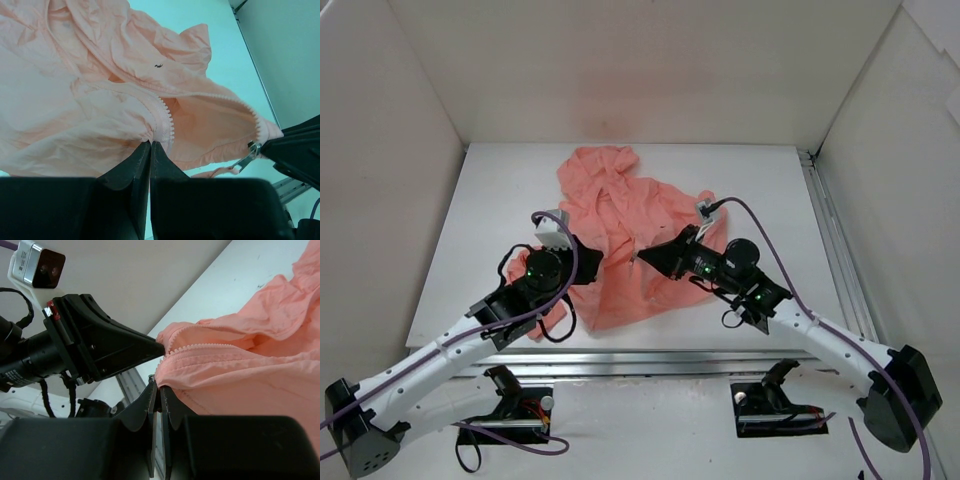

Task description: Zip up the jacket

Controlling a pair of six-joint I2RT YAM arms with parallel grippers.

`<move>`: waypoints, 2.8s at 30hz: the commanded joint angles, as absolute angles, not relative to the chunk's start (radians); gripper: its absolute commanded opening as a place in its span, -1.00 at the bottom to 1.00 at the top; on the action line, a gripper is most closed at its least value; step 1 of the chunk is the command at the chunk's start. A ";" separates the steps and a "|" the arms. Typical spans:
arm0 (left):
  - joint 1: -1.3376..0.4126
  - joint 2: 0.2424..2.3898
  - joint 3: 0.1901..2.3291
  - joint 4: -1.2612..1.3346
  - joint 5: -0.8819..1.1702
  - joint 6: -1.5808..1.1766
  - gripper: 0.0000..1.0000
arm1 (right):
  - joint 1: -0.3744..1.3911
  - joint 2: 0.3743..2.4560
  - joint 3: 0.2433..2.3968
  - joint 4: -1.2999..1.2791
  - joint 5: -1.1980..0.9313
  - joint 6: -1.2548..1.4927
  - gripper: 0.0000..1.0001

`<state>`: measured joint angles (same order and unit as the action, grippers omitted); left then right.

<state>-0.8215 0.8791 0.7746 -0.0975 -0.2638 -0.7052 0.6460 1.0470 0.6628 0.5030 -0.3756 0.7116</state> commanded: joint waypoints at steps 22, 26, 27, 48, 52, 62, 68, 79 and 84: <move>-0.822 0.956 0.799 0.206 -0.374 -0.752 -1.00 | 0.701 1.112 0.617 0.768 -0.241 0.808 -1.00; -0.822 0.960 0.804 0.224 -0.379 -0.759 -1.00 | 0.704 1.140 0.620 0.810 -0.218 0.824 -1.00; -0.822 0.965 0.805 0.229 -0.380 -0.759 -1.00 | 0.709 1.143 0.621 0.811 -0.210 0.825 -1.00; -0.822 1.002 0.844 0.242 -0.337 -0.741 -1.00 | 0.718 1.267 0.699 0.876 -0.193 0.812 -1.00; -0.822 1.005 0.844 0.242 -0.334 -0.738 -1.00 | 0.718 1.278 0.712 0.884 -0.204 0.807 -1.00; -0.822 1.002 0.845 0.244 -0.327 -0.729 -1.00 | 0.718 1.276 0.715 0.894 -0.192 0.801 -1.00; -0.822 0.996 0.839 0.244 -0.324 -0.732 -1.00 | 0.721 1.272 0.713 0.897 -0.176 0.798 -1.00; -0.822 0.989 0.831 0.241 -0.310 -0.736 -1.00 | 0.712 1.264 0.713 0.900 -0.160 0.795 -1.00; -0.822 0.983 0.827 0.235 -0.308 -0.738 -1.00 | 0.712 1.259 0.713 0.902 -0.155 0.795 -1.00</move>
